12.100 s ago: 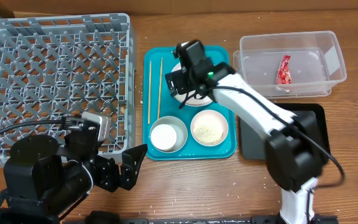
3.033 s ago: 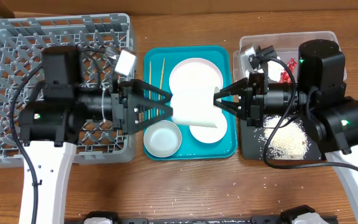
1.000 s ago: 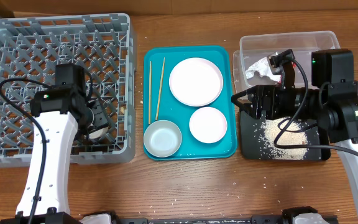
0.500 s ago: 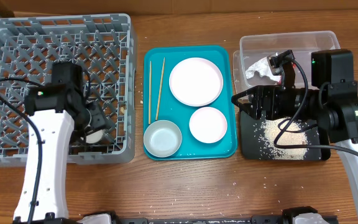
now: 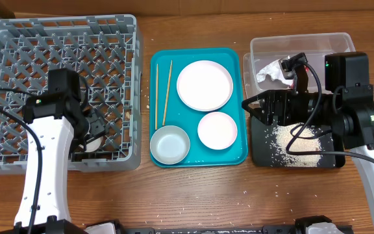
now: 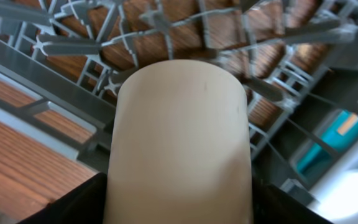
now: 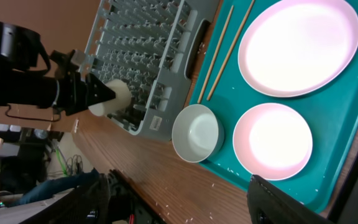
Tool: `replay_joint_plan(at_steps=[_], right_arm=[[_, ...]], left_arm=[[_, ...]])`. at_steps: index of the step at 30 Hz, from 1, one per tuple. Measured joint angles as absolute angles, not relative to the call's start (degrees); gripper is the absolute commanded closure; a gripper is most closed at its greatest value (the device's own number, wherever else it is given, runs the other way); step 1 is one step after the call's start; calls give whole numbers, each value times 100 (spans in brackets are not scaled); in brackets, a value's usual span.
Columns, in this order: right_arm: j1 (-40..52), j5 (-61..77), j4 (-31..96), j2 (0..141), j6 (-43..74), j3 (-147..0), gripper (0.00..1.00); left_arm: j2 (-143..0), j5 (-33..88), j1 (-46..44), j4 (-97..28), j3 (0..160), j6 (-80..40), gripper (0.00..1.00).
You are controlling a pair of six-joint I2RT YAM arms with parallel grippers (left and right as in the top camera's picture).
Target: Sort waste into correct bins and load items into the dishwasher
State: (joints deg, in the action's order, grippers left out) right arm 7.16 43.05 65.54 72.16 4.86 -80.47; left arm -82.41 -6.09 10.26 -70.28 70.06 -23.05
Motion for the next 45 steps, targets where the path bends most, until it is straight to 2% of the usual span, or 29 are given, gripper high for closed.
replay_joint_plan(at_steps=[2,6,9,14,18,21,23,30,45], right_arm=[[716,4303,6554,7216,489,-8047,28],[716,4303,6556,7216,491,-8047,27],[716,4305,6554,7216,491,-8047,28],[716,4294,6558,7216,486,-8047,27],[718,4283,6611,7216,484,-8047,27],[722,4270,6764,7216,458,-8047,19],[722,4259,6879,7212,434,-8047,0],[727,4257,6960,7098,336,-8047,0],[727,4259,6958,7091,336,-8047,1]], left_arm=[[-8259,-489,1181,-6842,6812,-2320,0],[-8307,-47,1372,-6814,6757,-2248,0],[-8322,392,1398,-7321,7094,-1990,0],[-8228,757,1398,-8191,8486,-1485,0],[-7620,871,1396,-8573,9535,-926,1],[-6761,987,1350,-8600,9907,-502,0],[-6114,1026,1308,-8586,9968,-314,0],[-4399,1037,1293,-8468,10088,-82,0],[-4163,1142,1293,-8495,10082,-132,0]])
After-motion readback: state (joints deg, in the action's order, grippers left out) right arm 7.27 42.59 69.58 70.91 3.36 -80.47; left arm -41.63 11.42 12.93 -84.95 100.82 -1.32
